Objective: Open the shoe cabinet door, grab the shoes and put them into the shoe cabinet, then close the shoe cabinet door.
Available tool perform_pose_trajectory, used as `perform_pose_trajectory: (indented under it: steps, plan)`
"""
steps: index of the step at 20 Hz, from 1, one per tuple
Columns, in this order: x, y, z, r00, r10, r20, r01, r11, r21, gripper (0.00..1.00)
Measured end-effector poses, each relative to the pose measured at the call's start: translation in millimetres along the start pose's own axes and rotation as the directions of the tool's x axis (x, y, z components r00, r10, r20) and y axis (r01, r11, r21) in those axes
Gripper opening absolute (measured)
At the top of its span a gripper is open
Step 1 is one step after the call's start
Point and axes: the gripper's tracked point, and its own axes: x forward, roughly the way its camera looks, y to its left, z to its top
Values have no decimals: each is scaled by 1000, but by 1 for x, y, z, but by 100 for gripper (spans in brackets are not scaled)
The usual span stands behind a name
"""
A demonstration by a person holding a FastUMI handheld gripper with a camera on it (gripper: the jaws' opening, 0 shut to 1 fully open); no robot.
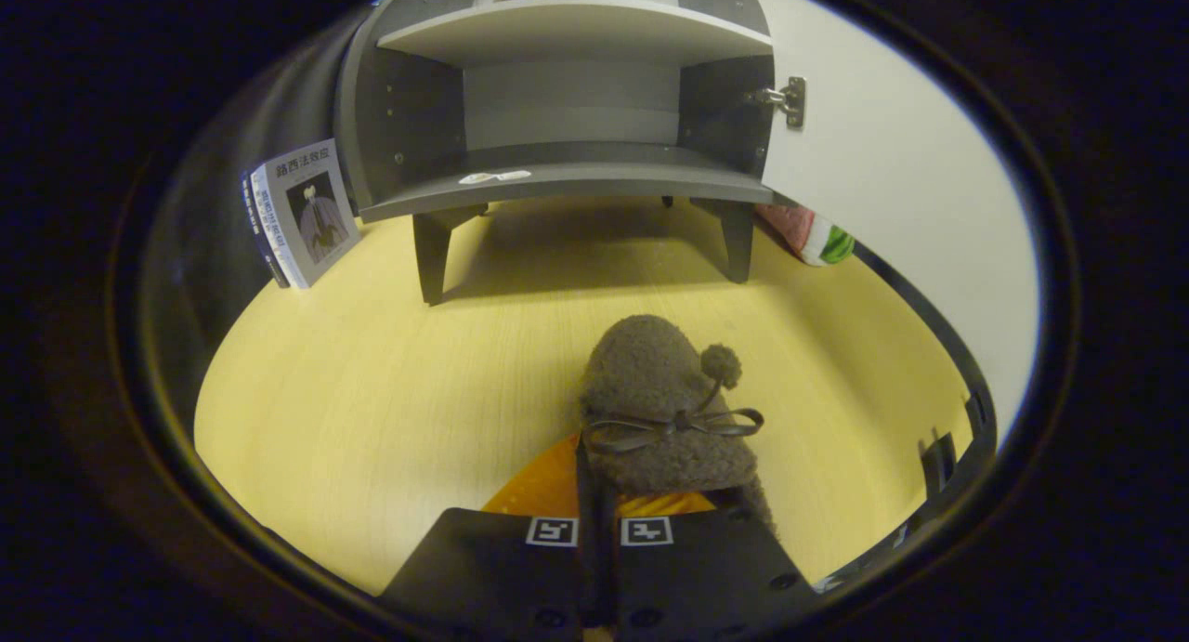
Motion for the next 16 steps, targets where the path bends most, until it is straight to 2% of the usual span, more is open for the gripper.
perform_pose_trajectory:
  steps: [3,6,11,16]
  plan:
    - [-14,-3,15,1000,25,-3,-25,1000,10,3]
    - [-41,-12,52,999,46,28,-46,999,-6,2]
    - [-101,-29,141,991,96,96,-90,994,-64,2]
    - [-151,-38,256,954,113,276,-82,989,-123,2]
